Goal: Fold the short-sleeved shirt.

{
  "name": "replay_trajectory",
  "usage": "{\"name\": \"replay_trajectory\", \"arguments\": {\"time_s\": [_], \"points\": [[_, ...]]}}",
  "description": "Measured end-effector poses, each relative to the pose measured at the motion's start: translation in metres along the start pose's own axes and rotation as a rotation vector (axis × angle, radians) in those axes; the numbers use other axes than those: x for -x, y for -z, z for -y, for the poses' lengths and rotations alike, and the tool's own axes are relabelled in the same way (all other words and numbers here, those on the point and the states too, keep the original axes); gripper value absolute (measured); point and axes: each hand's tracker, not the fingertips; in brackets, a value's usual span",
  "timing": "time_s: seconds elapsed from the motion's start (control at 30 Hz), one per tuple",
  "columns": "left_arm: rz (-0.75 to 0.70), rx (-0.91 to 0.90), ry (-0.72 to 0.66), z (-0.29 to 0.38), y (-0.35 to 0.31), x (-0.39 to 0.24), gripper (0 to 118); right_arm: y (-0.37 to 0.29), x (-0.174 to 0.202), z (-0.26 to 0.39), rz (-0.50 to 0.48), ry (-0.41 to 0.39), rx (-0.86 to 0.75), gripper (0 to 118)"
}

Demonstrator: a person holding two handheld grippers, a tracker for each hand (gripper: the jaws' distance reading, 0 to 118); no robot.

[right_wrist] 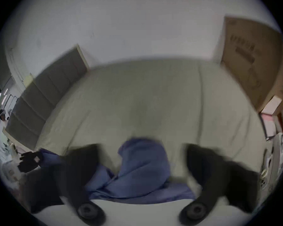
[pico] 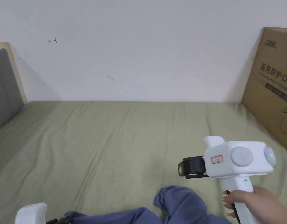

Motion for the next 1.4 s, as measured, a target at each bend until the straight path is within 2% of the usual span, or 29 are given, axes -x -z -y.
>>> {"name": "replay_trajectory", "arguments": {"time_s": [0.1,0.2,0.27,0.37,0.4,0.43,0.5,0.53,0.67,0.83,1.03,1.1,1.2,1.4], "points": [[0.005,-0.008,-0.016,0.001,-0.009,0.005,3,0.048,-0.007,-0.012,0.03,0.074,0.126,118],[-0.003,-0.015,-0.026,0.004,-0.014,0.01,3,0.086,-0.014,-0.021,0.076,0.105,0.221,117],[-0.016,-0.002,-0.029,0.007,-0.015,0.014,3,0.106,-0.016,-0.027,0.106,0.086,0.252,114],[-0.026,0.023,-0.034,0.014,-0.016,0.021,3,0.128,-0.016,-0.03,0.153,0.031,0.319,102],[-0.032,0.031,-0.032,0.016,-0.016,0.023,3,0.135,-0.016,-0.033,0.154,0.023,0.352,88],[-0.035,0.035,-0.029,0.019,-0.016,0.025,3,0.138,-0.016,-0.035,0.14,0.028,0.372,66],[-0.043,0.048,-0.029,0.022,-0.015,0.029,3,0.134,-0.016,-0.03,0.061,0.065,0.375,6],[-0.046,0.054,-0.038,0.023,-0.015,0.031,3,0.13,-0.015,-0.031,0.027,0.08,0.351,6],[-0.044,0.05,-0.074,0.025,-0.018,0.037,3,0.082,-0.014,-0.03,-0.008,0.014,0.165,6],[-0.047,-0.017,-0.061,0.001,-0.033,0.042,3,-0.01,-0.044,-0.019,-0.011,0.113,-0.017,6],[-0.022,-0.098,0.024,-0.074,-0.045,0.039,3,-0.114,-0.083,-0.014,0.01,0.21,-0.159,6],[-0.013,-0.104,0.077,-0.106,-0.046,0.029,3,-0.148,-0.089,-0.015,0.02,0.204,-0.215,6],[0.052,-0.143,0.101,-0.148,-0.053,0.01,3,-0.199,-0.074,-0.014,0.03,0.183,-0.29,6],[0.075,-0.22,0.059,-0.222,-0.062,-0.014,3,-0.269,-0.054,-0.036,0.057,0.141,-0.402,6]]}}
